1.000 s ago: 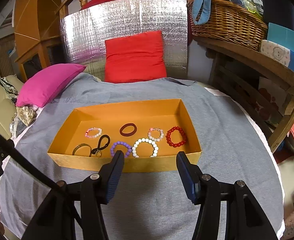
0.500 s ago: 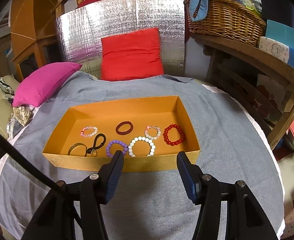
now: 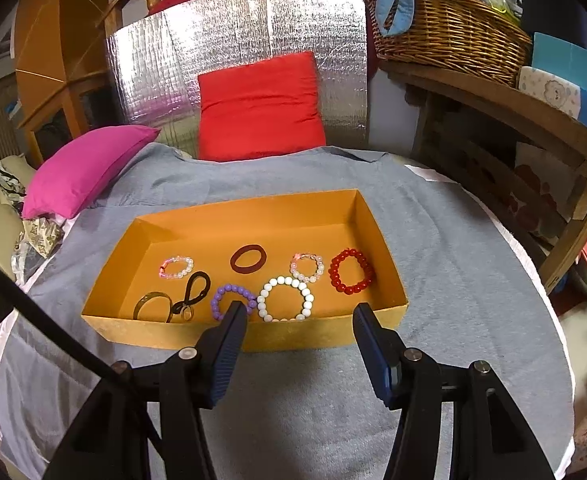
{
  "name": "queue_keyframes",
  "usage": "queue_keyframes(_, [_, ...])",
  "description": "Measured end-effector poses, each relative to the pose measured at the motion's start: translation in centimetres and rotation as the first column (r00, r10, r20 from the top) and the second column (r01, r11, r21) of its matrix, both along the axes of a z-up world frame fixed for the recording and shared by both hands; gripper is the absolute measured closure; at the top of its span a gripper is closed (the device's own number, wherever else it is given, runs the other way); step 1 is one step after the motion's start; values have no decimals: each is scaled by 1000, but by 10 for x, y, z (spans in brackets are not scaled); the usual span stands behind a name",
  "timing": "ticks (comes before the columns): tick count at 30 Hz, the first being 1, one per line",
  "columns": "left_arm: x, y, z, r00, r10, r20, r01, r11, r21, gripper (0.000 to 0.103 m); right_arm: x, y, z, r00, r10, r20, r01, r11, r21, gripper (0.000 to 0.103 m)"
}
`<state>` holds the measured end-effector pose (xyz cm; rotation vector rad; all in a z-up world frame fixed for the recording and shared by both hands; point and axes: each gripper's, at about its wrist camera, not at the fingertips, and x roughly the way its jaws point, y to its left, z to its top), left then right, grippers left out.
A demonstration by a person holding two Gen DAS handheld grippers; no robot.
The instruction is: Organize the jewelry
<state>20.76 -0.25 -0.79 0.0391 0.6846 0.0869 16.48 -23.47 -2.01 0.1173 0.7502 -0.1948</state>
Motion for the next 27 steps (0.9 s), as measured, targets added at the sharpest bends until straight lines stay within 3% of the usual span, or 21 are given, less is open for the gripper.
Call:
queue_keyframes(17, [36,4,-32,998,11,-59,-12,1000,-10,21,27,6,-19,1000,14,-9,-14,1000,-23,44])
queue_keyframes(27, [50,-2,-34,999,-8,-54,8,1000,-5,21,48,6,-27,1000,19,-19,-20,999,-47,44])
